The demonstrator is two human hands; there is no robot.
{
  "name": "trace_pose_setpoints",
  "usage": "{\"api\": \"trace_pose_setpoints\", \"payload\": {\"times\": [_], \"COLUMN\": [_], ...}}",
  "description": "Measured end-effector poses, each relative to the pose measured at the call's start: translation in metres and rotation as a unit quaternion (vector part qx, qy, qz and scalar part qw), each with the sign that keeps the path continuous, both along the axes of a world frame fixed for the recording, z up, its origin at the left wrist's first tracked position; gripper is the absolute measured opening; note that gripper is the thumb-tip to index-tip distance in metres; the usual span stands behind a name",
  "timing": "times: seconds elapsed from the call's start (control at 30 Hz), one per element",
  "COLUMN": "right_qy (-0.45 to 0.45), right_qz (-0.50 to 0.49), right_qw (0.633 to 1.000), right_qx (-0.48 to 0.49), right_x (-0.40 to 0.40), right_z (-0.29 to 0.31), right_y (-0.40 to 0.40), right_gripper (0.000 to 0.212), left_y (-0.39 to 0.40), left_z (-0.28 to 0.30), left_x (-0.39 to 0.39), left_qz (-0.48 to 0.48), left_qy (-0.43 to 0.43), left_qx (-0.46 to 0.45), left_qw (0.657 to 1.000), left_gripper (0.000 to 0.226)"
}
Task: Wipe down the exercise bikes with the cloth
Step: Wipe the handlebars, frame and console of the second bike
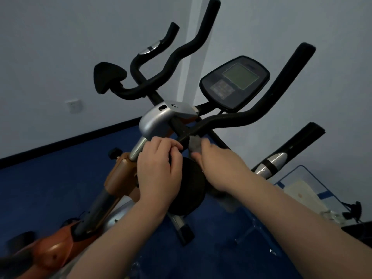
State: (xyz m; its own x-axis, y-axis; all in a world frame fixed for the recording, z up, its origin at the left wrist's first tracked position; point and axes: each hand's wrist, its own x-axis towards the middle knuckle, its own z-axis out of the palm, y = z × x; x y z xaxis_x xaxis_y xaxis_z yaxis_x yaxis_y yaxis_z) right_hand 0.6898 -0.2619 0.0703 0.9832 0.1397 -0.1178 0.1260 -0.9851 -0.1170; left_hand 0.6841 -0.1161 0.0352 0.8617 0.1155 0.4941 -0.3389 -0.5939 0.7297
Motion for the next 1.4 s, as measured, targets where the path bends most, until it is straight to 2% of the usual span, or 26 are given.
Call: {"api": "trace_pose_setpoints", "payload": {"times": [0.1,0.23,0.33,0.43,0.5,0.57,0.63,0.7,0.73,0.8,0.87,0.93,0.97,1.03,1.07,1.13,1.17,1.27,1.33,1.4], "right_qy": [-0.027,-0.011,-0.006,-0.082,-0.160,-0.183,-0.165,-0.191,-0.217,-0.288,-0.343,-0.368,-0.371,-0.376,-0.389,-0.429,-0.444,-0.455,-0.438,-0.421], "right_qz": [0.003,0.035,0.016,-0.019,0.000,0.043,0.125,0.195,0.194,0.122,0.019,0.020,0.060,0.137,0.157,0.147,0.120,0.060,0.140,0.228], "right_qw": [0.999,0.998,0.999,0.996,0.983,0.975,0.971,0.952,0.945,0.938,0.935,0.929,0.927,0.916,0.905,0.882,0.879,0.888,0.887,0.866], "right_qx": [0.035,-0.049,-0.045,-0.032,-0.092,-0.121,-0.118,-0.141,-0.147,-0.151,-0.088,-0.002,0.008,-0.041,-0.074,-0.128,-0.124,-0.024,-0.049,-0.145], "right_x": [0.002,-0.030,-0.015,-0.003,-0.014,-0.036,-0.057,-0.065,-0.065,-0.058,-0.052,-0.051,-0.053,-0.047,-0.039,-0.023,-0.020,-0.028,-0.028,-0.015], "right_z": [0.001,0.011,0.010,-0.006,-0.013,-0.010,-0.002,0.009,0.018,0.037,0.033,0.003,-0.011,-0.007,0.004,0.026,0.027,-0.006,-0.004,0.027], "right_y": [0.006,-0.027,-0.020,0.000,-0.002,-0.013,-0.034,-0.071,-0.094,-0.130,-0.125,-0.098,-0.090,-0.105,-0.123,-0.152,-0.154,-0.130,-0.136,-0.161], "right_gripper": [0.041,0.033,0.032,0.042,0.049,0.057,0.051,0.036,0.030,0.025,0.023,0.023,0.027,0.034,0.034,0.033,0.032,0.034,0.036,0.036], "left_y": [0.001,0.003,0.005,0.008,0.009,0.006,-0.002,-0.019,-0.030,-0.052,-0.070,-0.079,-0.081,-0.080,-0.080,-0.081,-0.082,-0.082,-0.082,-0.082], "left_z": [0.001,0.002,0.003,0.003,0.010,0.020,0.033,0.045,0.049,0.053,0.052,0.047,0.044,0.039,0.039,0.036,0.035,0.033,0.033,0.031], "left_x": [0.000,-0.001,0.000,0.000,-0.001,-0.003,-0.004,-0.002,-0.001,0.001,0.003,0.007,0.009,0.012,0.012,0.010,0.009,0.008,0.009,0.009], "left_qz": [-0.014,-0.048,-0.064,-0.094,-0.116,-0.137,-0.190,-0.248,-0.265,-0.272,-0.267,-0.258,-0.252,-0.249,-0.251,-0.262,-0.269,-0.276,-0.281,-0.302], "left_qy": [-0.005,-0.008,-0.016,-0.012,-0.005,-0.008,-0.021,-0.014,0.003,0.055,0.092,0.128,0.145,0.154,0.148,0.130,0.122,0.107,0.094,0.071], "left_qx": [-0.003,-0.022,-0.034,-0.041,-0.022,0.033,0.069,0.067,0.052,0.003,-0.037,-0.044,-0.039,-0.006,0.038,0.137,0.173,0.222,0.247,0.294], "left_qw": [1.000,0.999,0.997,0.995,0.993,0.990,0.979,0.966,0.963,0.961,0.959,0.957,0.956,0.956,0.956,0.946,0.940,0.929,0.923,0.904], "left_gripper": [0.020,0.019,0.019,0.020,0.020,0.018,0.018,0.016,0.016,0.017,0.018,0.018,0.017,0.014,0.011,0.013,0.020,0.035,0.041,0.045]}}
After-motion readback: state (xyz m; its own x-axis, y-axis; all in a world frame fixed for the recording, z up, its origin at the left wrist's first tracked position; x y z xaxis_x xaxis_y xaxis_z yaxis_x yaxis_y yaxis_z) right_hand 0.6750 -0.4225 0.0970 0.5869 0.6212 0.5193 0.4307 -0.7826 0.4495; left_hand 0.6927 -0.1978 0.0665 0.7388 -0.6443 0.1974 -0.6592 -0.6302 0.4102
